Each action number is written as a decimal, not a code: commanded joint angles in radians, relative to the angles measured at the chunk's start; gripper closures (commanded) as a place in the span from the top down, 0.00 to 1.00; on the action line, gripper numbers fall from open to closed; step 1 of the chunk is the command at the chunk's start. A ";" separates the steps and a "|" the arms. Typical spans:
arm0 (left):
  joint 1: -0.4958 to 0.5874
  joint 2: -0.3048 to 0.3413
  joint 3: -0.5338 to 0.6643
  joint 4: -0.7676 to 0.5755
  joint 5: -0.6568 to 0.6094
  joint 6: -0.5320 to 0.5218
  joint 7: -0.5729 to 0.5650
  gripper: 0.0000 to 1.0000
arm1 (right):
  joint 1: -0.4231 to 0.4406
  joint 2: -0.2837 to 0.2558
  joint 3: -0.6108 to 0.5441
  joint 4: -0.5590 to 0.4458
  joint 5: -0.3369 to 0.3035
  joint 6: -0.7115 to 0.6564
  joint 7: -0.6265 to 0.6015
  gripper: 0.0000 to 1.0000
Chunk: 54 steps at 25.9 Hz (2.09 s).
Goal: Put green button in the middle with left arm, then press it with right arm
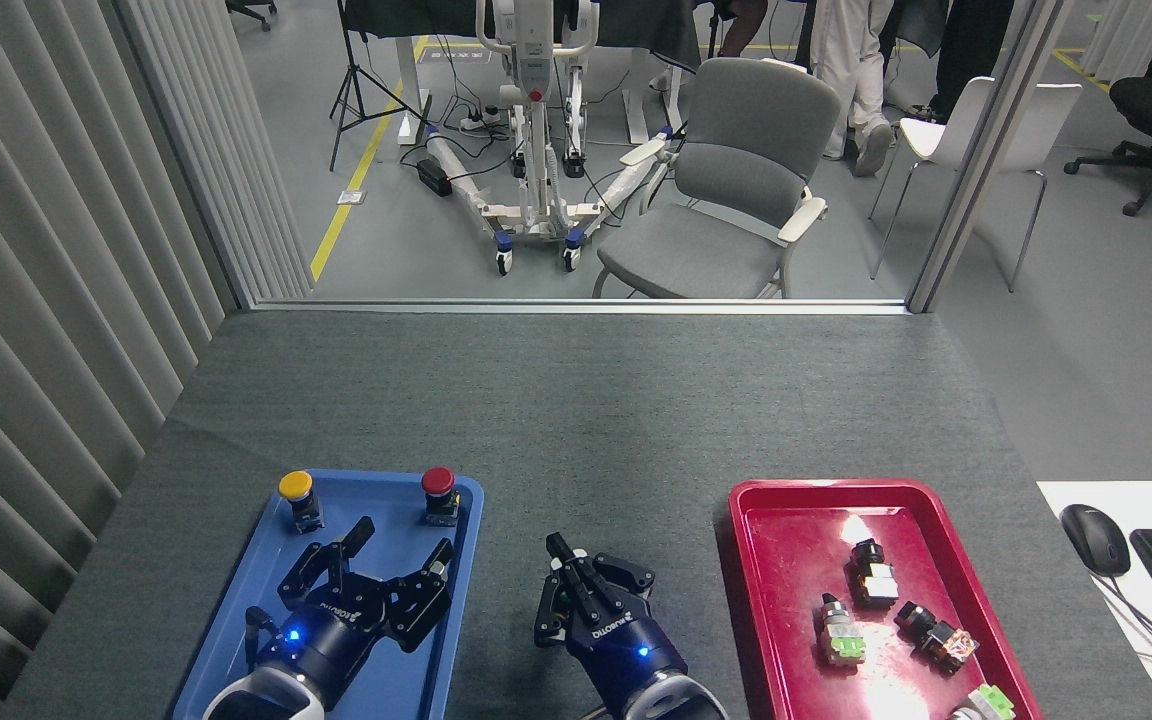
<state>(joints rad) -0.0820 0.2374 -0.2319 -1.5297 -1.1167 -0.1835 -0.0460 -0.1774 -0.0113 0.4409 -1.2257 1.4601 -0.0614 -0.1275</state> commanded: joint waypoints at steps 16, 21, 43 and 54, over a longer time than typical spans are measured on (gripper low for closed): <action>0.001 -0.009 0.002 -0.017 -0.003 0.021 0.040 1.00 | 0.064 -0.096 -0.275 -0.044 -0.079 0.015 -0.058 0.99; 0.004 -0.007 0.002 -0.015 -0.002 0.029 0.035 1.00 | 0.065 -0.102 -0.277 -0.046 -0.081 0.017 -0.060 0.99; 0.005 0.000 0.039 0.028 0.006 0.012 0.012 1.00 | 0.084 -0.142 -0.260 -0.106 -0.058 0.199 -0.054 0.99; 0.007 -0.001 0.117 0.028 0.029 -0.045 0.012 1.00 | 0.096 -0.159 -0.214 -0.130 -0.021 0.288 -0.049 0.99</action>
<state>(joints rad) -0.0767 0.2377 -0.1297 -1.5009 -1.0892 -0.2023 -0.0336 -0.0831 -0.1720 0.2175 -1.3540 1.4371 0.2010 -0.1762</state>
